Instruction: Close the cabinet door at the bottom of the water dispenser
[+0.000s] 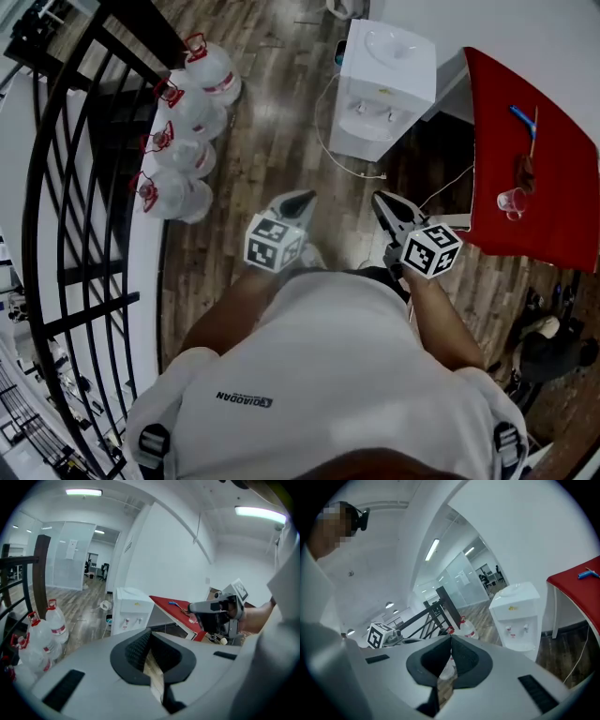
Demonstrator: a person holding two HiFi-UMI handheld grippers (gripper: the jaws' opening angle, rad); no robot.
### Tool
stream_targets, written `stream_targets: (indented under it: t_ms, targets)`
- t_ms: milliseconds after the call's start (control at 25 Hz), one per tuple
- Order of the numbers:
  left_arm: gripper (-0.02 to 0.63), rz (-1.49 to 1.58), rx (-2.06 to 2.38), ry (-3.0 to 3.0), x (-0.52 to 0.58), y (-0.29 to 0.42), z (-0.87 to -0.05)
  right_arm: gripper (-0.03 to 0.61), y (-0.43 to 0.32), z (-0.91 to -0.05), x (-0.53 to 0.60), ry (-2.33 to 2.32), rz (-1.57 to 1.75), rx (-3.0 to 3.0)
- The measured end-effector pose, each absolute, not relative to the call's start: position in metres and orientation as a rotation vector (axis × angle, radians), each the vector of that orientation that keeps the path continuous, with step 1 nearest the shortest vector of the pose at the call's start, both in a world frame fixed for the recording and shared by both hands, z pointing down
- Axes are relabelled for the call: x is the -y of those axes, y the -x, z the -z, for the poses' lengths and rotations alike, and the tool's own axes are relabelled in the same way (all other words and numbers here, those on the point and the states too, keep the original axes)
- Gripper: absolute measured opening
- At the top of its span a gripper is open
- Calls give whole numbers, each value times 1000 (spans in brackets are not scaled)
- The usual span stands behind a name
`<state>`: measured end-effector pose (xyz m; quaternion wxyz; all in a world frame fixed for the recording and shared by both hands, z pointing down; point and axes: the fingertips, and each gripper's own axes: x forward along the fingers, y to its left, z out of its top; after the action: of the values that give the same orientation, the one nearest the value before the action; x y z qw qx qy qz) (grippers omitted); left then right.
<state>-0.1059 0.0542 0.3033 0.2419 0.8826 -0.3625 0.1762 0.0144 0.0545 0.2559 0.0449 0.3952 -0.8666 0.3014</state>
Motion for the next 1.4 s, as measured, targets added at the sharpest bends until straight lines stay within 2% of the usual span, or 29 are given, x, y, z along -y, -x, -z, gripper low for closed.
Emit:
stream_targets:
  t_ms: [600,1080,1400]
  targets:
    - [0,-306,1017,-2619,-113,20,-200,23,-73,-180,-154,-1246,-637,2751]
    - [0,-283,1061,-2558,-210,-11,-202,23,-125,-183,-248,-1259,-602,2744]
    - [0,-317,1119,-2556,-241,-19,-204,21,-137,-202,-277,-1241,-720,2759]
